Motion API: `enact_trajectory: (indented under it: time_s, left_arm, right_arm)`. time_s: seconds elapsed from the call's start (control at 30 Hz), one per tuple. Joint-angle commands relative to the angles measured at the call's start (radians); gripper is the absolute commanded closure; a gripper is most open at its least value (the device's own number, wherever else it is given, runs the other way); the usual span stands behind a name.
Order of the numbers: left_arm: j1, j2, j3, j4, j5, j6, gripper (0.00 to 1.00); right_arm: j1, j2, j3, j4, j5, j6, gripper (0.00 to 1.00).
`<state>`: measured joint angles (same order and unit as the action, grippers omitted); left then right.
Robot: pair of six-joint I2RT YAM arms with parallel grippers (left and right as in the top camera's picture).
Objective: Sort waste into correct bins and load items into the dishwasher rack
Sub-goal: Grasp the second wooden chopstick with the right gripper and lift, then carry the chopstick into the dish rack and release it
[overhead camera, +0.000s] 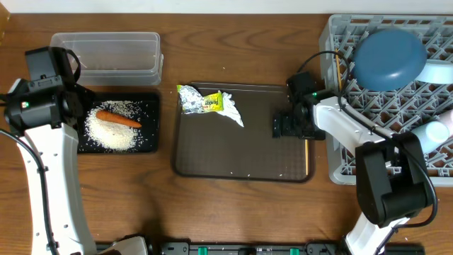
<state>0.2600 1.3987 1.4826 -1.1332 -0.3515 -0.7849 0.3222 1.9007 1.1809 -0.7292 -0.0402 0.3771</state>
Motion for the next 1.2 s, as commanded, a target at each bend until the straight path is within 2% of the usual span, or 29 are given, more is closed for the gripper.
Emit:
enact_trajectory:
  time_s: [0.0,0.13,0.2,0.3,0.43,0.67,0.8,0.93,1.17]
  left_arm:
    - [0.001,0.001,0.008,-0.004,-0.026,0.003,0.0]
    - [0.001,0.001,0.008,-0.003,-0.026,0.003,0.0]
    - [0.001,0.001,0.008,-0.004,-0.026,0.003,0.01]
    - [0.001,0.001,0.008,-0.004,-0.026,0.003,0.0]
    - [0.001,0.001,0.008,-0.004,-0.026,0.003,0.01]
    - [0.001,0.001,0.008,-0.004,-0.026,0.003,0.0]
    - [0.001,0.001,0.008,-0.004,-0.026,0.003,0.01]
    - [0.001,0.001,0.008,-0.004,-0.026,0.003,0.01]
    - [0.001,0.001,0.008,-0.004,-0.026,0.003,0.0]
  right_arm:
    - [0.019,0.032,-0.012,0.003,0.018,-0.011,0.09]
    - [0.023,0.032,-0.012,0.003,0.037,-0.001,0.33]
    - [0.032,0.032,-0.013,-0.004,0.074,0.02,0.39]
    - [0.046,0.032,-0.013,-0.01,0.086,0.02,0.43]
    - [0.059,0.032,-0.013,-0.019,0.09,0.056,0.67]
    - [0.066,0.032,-0.013,-0.027,0.086,0.133,0.93]
    - [0.065,0.032,-0.01,-0.033,0.049,0.135,0.99]
    - [0.055,0.014,0.031,-0.075,0.021,0.134,0.99]
    - [-0.027,-0.072,0.31,-0.28,0.021,0.047,0.99]
